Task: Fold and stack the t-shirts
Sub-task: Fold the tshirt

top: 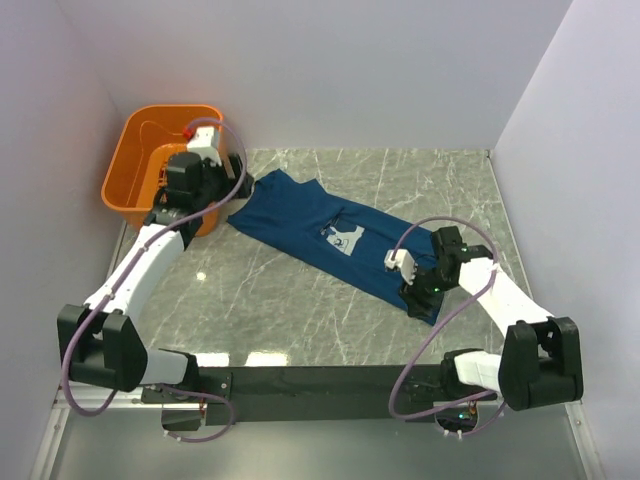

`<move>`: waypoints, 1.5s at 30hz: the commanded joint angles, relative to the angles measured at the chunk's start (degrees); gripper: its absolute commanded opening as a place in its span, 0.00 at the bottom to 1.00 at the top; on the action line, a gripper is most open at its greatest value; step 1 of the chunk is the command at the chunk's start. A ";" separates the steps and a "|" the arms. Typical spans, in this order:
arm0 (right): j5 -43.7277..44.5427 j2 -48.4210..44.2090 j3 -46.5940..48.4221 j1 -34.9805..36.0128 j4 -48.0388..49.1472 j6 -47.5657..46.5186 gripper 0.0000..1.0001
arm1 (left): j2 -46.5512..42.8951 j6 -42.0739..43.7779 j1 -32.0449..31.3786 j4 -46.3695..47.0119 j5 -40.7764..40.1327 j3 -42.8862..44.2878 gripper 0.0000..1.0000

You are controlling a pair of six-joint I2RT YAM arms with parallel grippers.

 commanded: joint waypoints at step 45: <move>14.65 -4.19 -6.82 -17.61 1.98 -17.23 0.02 | 17.62 7.02 -5.91 -8.10 -3.61 0.13 0.67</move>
